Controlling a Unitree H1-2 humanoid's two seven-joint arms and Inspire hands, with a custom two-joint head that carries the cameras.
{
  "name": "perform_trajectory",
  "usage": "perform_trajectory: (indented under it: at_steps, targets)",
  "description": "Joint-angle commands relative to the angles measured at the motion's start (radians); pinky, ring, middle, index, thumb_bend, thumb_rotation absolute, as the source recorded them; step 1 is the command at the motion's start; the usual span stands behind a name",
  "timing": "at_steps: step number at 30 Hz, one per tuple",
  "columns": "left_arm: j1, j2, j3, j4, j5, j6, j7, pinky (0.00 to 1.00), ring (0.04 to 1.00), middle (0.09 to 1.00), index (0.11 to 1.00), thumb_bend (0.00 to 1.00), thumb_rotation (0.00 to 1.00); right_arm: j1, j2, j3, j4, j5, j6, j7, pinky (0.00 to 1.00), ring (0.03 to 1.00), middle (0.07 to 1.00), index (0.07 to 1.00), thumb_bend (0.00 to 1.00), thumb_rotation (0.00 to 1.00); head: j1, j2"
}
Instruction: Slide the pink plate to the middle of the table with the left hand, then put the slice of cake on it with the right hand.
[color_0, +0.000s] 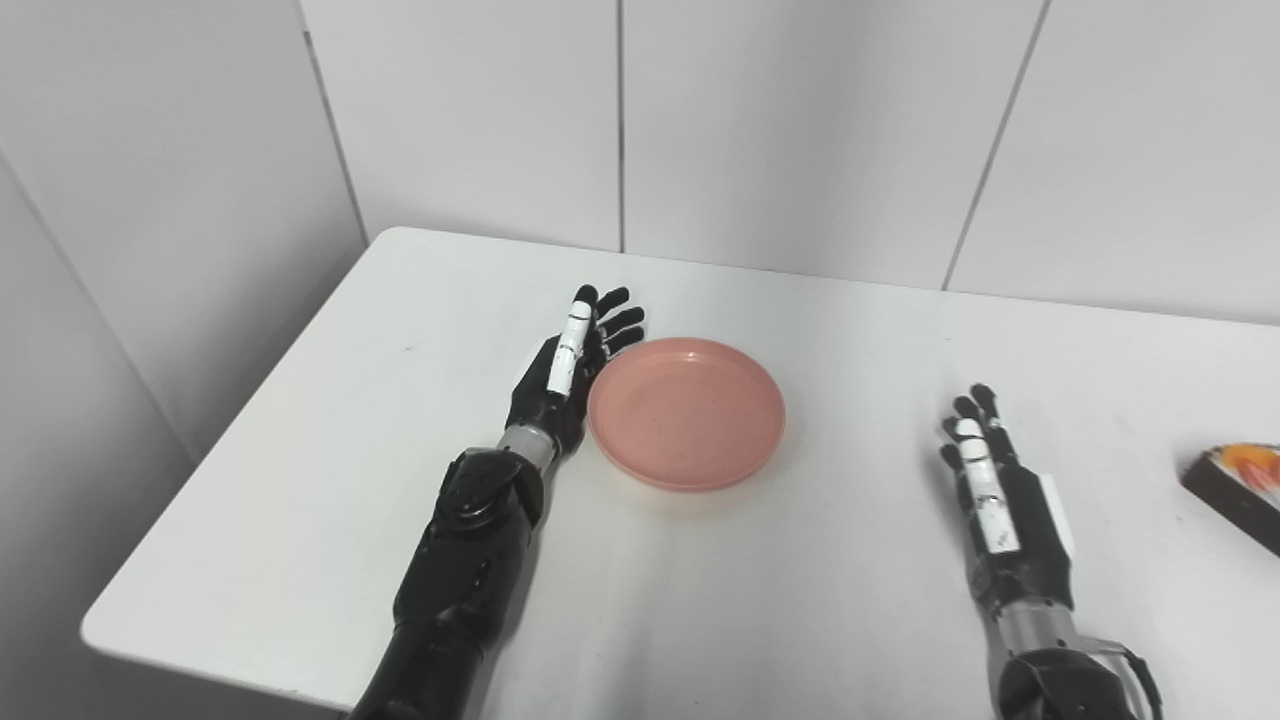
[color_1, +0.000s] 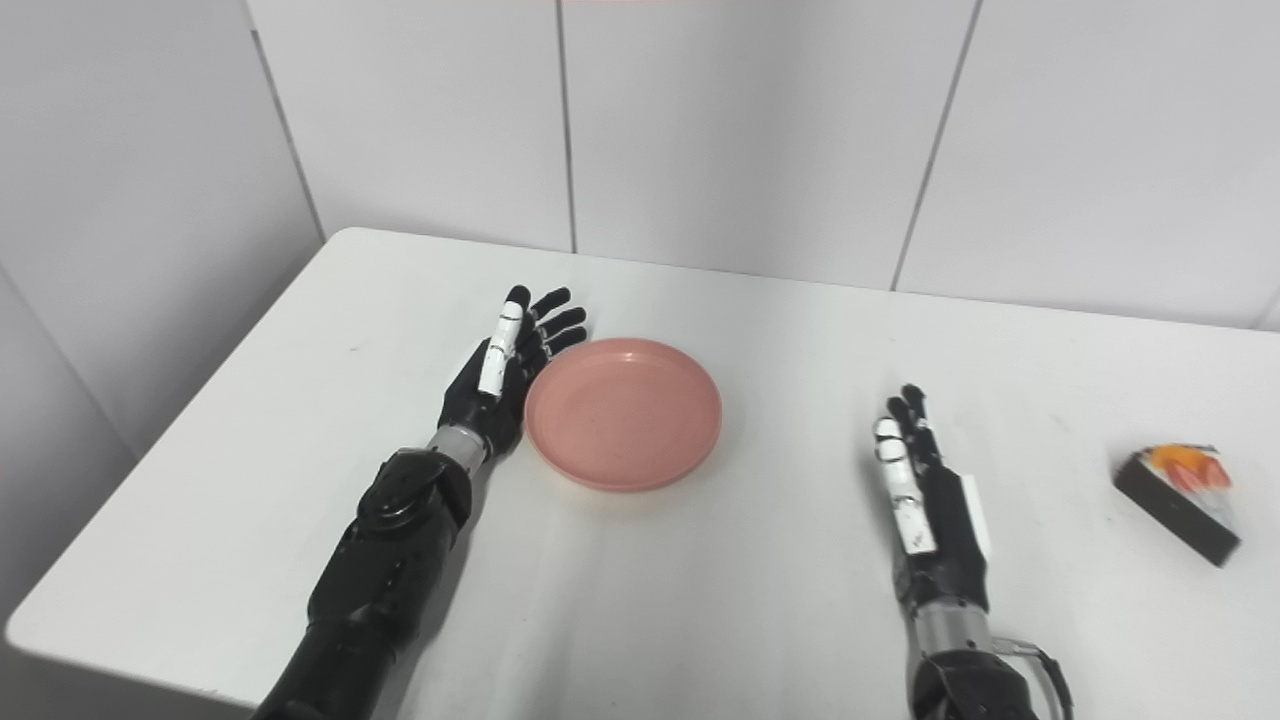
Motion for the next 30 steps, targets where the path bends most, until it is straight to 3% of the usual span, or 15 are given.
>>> perform_trajectory:
  at_steps: [1,15,23,30]
  targets:
    - [0.005,-0.009,0.002,-0.022,0.002,0.027,0.015,0.87,0.878,0.852,0.852,0.64,1.0,-0.028,0.013,0.005,-0.041,-0.005,0.011,-0.01,0.98,0.955,0.968,0.985,0.49,0.83,-0.03,0.008]
    - [0.083,-0.058,-0.016,-0.145,-0.015,0.047,-0.005,0.91,0.909,0.886,0.878,0.65,1.0,-0.043,0.043,0.026,-0.029,-0.038,0.027,-0.038,0.99,0.961,0.972,0.986,0.5,0.85,-0.15,0.034]
    - [0.11,-0.057,-0.046,-0.197,0.002,0.09,-0.01,0.93,0.924,0.901,0.891,0.62,1.0,-0.052,0.06,0.03,-0.017,-0.029,0.028,-0.034,1.0,0.968,0.974,0.984,0.52,0.83,-0.228,0.05]
    - [0.124,-0.045,-0.081,-0.227,0.004,0.124,-0.038,0.94,0.951,0.939,0.937,0.62,1.0,-0.057,0.068,0.034,-0.006,-0.038,0.019,-0.038,1.0,0.978,0.972,0.983,0.51,0.84,-0.249,0.06]
